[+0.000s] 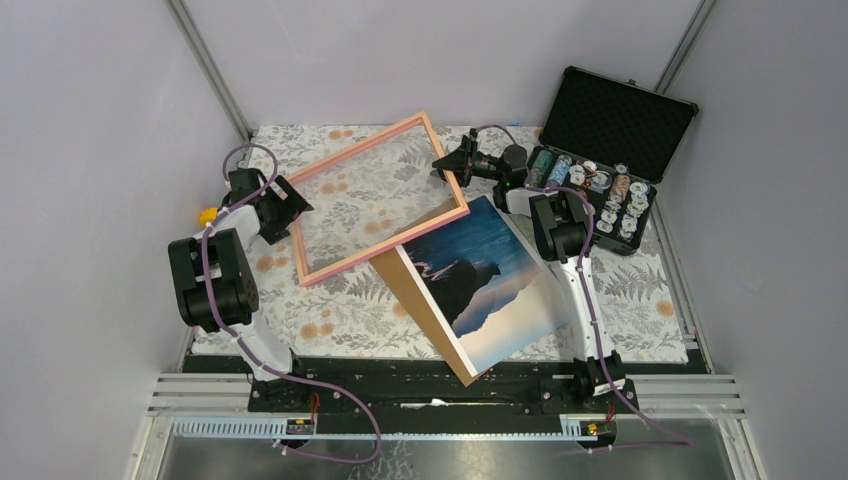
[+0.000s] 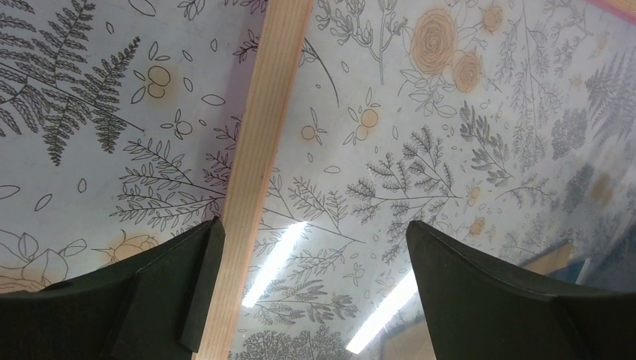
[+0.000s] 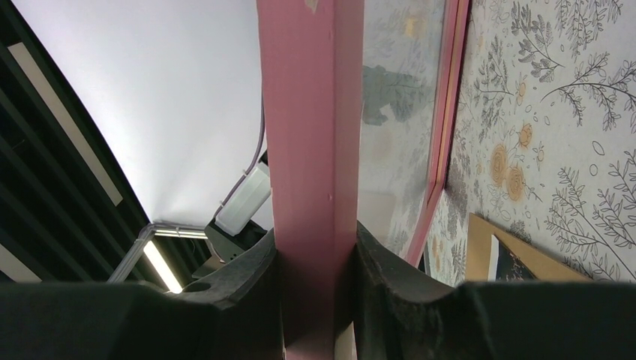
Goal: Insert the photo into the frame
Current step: Adjust the photo frame item on the photo frame.
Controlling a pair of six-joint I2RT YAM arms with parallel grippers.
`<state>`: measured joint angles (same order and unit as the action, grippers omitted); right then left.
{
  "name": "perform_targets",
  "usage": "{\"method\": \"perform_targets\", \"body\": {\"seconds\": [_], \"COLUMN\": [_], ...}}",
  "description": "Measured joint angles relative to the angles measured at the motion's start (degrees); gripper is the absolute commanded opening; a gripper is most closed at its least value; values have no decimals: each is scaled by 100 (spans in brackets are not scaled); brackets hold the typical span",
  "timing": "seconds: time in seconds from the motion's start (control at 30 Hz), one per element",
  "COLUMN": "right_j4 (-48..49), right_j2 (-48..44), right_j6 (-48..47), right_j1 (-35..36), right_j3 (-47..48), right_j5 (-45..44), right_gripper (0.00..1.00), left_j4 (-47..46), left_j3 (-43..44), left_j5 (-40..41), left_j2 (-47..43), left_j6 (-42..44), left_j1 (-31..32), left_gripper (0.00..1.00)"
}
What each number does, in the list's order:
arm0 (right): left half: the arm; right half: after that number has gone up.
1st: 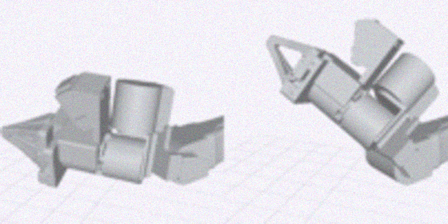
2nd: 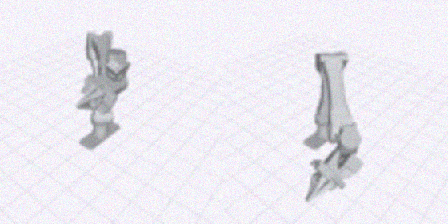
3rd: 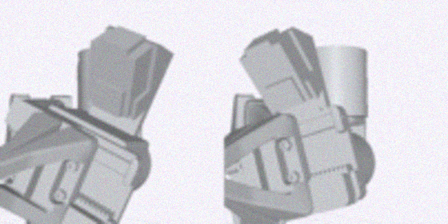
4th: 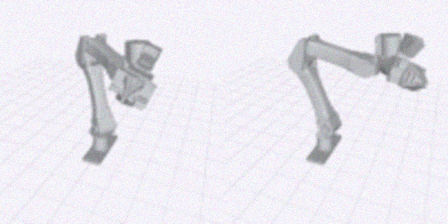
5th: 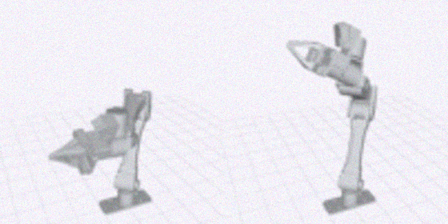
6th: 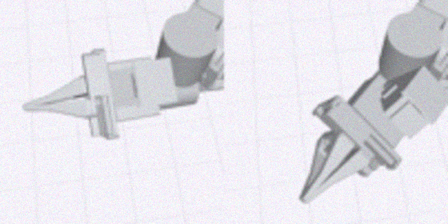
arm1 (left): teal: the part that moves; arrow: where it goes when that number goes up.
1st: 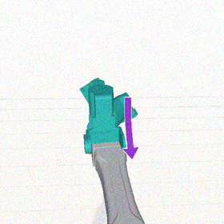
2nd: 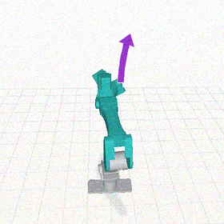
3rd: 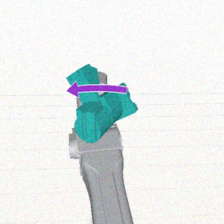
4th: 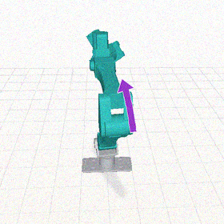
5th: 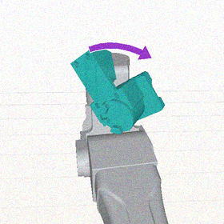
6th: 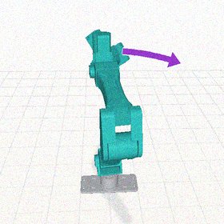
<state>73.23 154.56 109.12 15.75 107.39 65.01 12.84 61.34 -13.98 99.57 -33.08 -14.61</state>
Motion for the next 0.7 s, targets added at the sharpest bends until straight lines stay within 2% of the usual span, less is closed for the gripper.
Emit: {"method": "perform_targets", "body": {"seconds": [0.7], "right_j4": [42], "right_j2": [0], "right_j6": [-17], "right_j1": [-11], "right_j3": [0], "right_j5": [-2], "right_gripper": [36], "left_j4": [-688], "left_j3": [-190], "left_j5": [-839], "left_j2": [61], "left_j6": [-223], "left_j1": [-105], "left_gripper": [99]}}
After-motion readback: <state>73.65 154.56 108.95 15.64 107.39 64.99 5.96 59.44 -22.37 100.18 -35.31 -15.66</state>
